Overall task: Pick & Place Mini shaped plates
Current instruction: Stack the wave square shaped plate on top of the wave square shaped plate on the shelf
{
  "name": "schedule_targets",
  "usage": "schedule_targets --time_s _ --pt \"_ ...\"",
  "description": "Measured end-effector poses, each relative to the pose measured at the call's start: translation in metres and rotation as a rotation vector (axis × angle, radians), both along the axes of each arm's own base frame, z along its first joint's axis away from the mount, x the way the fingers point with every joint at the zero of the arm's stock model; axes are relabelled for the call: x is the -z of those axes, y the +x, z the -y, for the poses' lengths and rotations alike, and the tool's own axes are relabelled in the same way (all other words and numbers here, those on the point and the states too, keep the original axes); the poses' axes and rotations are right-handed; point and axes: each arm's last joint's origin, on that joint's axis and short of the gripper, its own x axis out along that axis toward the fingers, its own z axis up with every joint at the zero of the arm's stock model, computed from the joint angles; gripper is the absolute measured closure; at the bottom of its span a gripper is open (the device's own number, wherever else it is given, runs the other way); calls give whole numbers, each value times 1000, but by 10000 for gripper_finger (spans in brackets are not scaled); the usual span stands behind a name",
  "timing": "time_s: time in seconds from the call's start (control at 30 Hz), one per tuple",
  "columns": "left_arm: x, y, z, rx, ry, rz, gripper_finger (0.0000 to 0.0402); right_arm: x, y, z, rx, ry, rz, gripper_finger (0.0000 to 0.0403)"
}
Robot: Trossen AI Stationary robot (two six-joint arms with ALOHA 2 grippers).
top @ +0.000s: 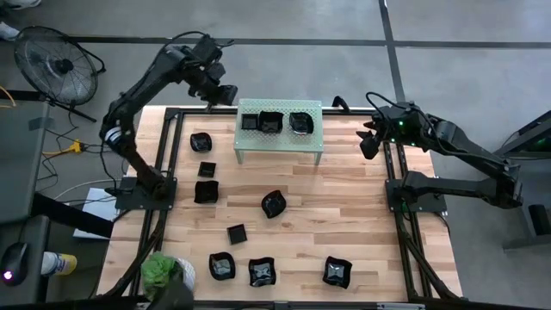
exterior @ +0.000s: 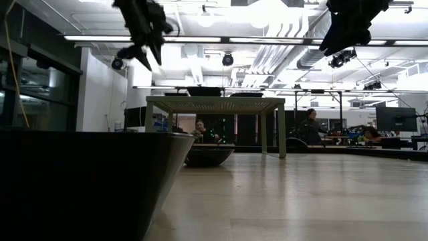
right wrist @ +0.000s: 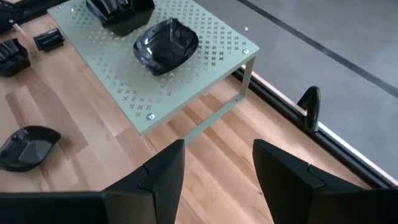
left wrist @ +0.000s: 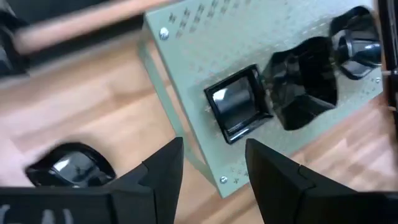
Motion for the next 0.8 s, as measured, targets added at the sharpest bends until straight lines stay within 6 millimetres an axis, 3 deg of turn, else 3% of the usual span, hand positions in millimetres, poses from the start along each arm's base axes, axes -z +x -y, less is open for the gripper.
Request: schedule_targets --time_s 0.17,0.33,0.8 --pt "-33 -2 42 46 169 41 232 2 -3 -3 -31 44 -17 217" --pt "-53 1 84 96 301 54 232 3 -9 -9 -77 114 -3 217" --pt "-71 13 188 314 499 70 232 -1 -12 -46 -344 541 150 217"
